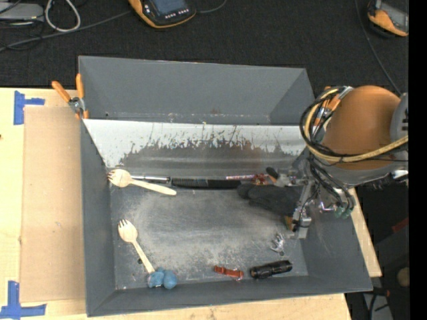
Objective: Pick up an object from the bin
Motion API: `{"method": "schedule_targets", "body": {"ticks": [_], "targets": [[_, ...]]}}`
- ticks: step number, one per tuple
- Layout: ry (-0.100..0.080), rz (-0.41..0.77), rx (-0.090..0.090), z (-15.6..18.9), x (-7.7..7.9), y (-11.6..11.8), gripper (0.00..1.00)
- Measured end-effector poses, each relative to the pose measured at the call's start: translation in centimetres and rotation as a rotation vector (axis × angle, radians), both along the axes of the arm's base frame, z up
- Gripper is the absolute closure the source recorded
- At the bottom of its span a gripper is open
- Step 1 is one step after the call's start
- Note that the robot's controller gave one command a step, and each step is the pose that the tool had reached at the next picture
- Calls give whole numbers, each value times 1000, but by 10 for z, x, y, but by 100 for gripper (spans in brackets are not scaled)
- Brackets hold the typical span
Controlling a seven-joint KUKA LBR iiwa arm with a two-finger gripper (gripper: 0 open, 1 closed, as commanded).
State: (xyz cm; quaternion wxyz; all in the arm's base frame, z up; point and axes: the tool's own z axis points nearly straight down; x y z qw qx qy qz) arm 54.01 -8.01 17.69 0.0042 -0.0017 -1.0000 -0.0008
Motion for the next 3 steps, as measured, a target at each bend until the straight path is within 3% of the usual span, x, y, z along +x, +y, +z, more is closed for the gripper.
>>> {"method": "schedule_targets", "body": {"ticks": [1, 2, 3], "targets": [[-7, 6, -1, 3, 2, 1, 100], [-7, 6, -1, 3, 2, 1, 100], [-3, -28, 0, 65, 1, 3, 100]]}}
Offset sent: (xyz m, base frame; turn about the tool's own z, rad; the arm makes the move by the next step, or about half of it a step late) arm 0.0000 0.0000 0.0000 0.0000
